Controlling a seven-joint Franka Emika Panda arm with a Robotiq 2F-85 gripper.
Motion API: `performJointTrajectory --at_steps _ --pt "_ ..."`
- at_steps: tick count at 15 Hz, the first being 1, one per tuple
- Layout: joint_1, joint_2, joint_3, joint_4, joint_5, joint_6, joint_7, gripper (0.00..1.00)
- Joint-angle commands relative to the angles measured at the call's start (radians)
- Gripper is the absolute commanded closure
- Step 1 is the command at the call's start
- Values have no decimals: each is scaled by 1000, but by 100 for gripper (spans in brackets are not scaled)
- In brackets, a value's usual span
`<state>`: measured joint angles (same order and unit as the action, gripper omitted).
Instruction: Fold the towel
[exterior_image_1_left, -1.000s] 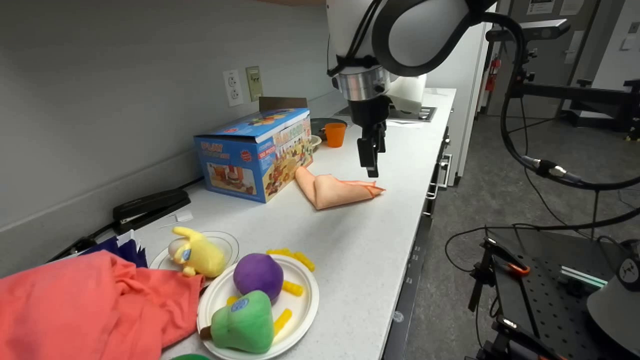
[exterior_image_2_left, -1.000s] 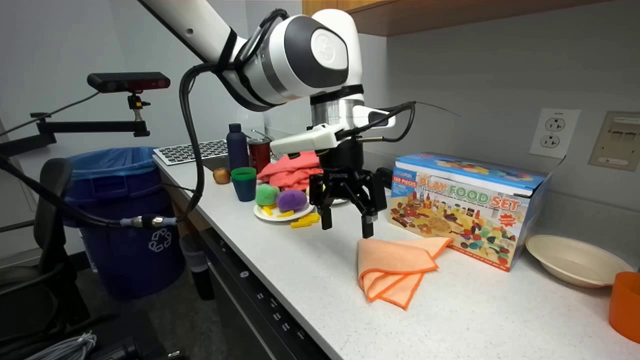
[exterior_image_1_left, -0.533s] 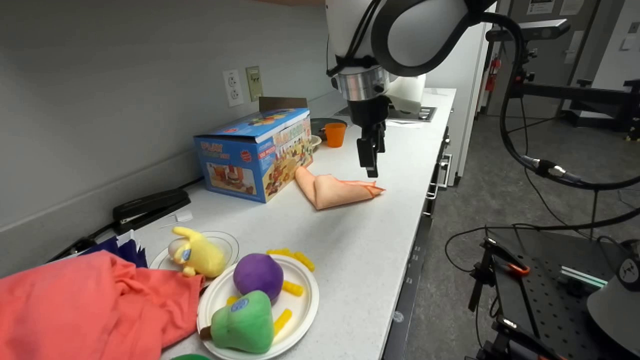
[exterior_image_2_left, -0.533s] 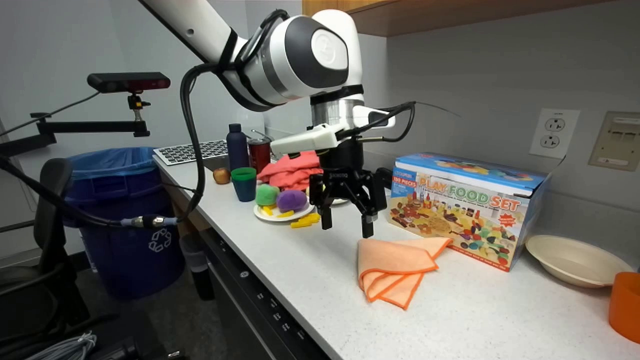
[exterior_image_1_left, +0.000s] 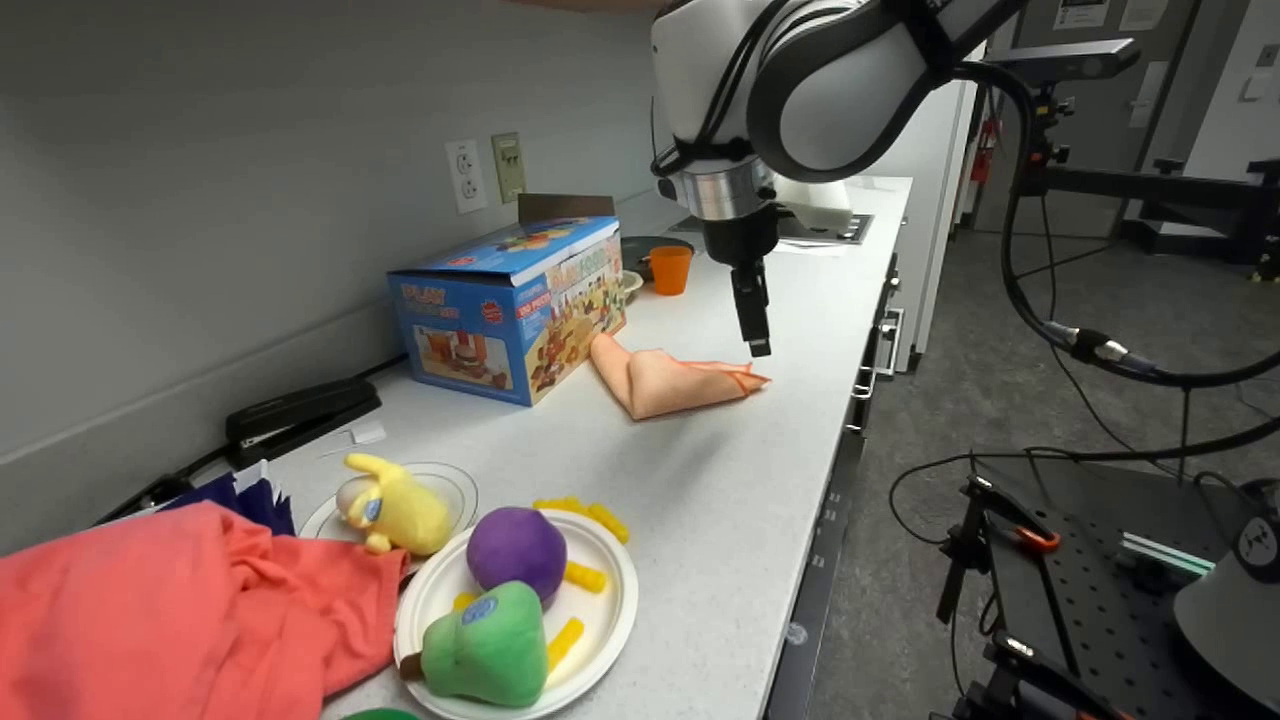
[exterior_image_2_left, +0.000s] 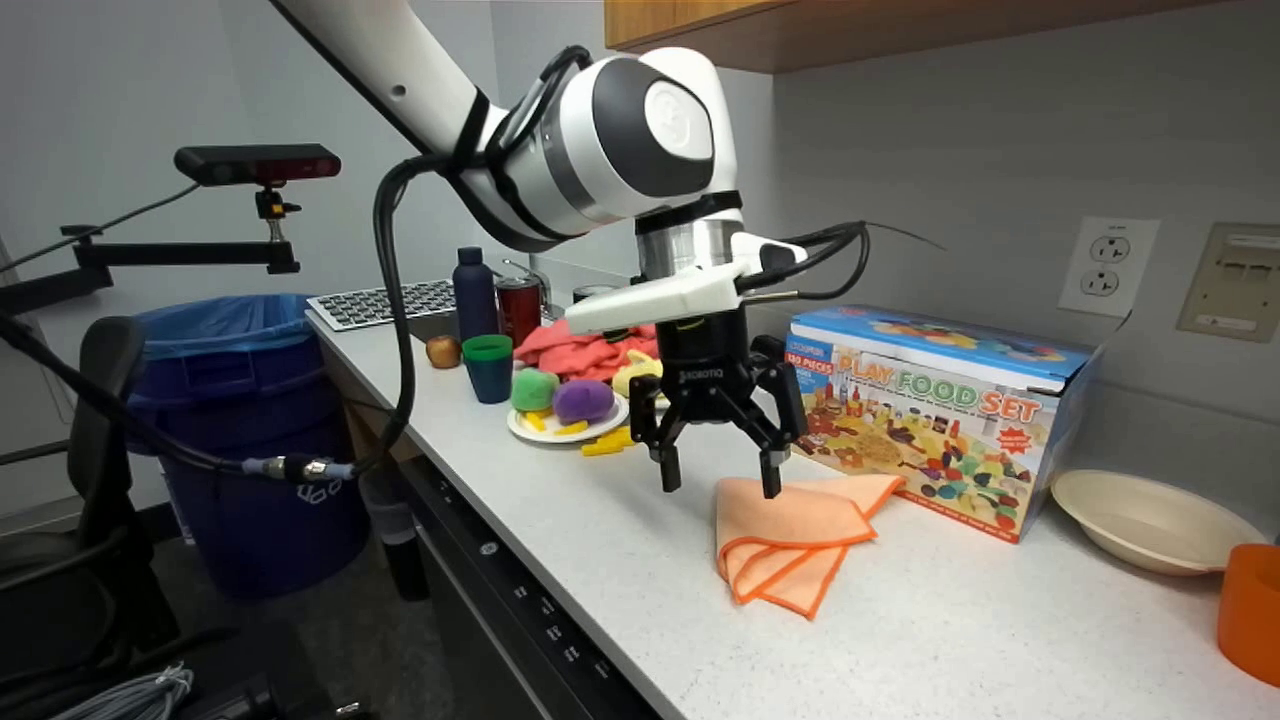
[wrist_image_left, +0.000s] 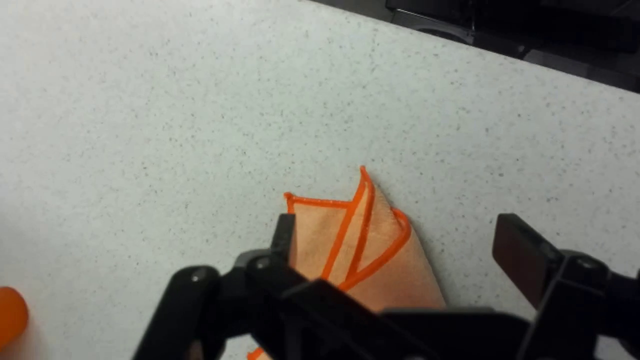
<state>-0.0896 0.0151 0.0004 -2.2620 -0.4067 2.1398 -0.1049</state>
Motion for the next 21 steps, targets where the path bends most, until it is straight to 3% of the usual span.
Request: performJointTrajectory --at_steps 1,9,15,21 --pt "16 80 -18 34 -30 52 -130 0" --pt "70 250 5 148 -33 119 -165 0" --pt "67 252 -29 174 -103 109 -191 0" --pt "62 252 -31 154 -64 97 -186 0"
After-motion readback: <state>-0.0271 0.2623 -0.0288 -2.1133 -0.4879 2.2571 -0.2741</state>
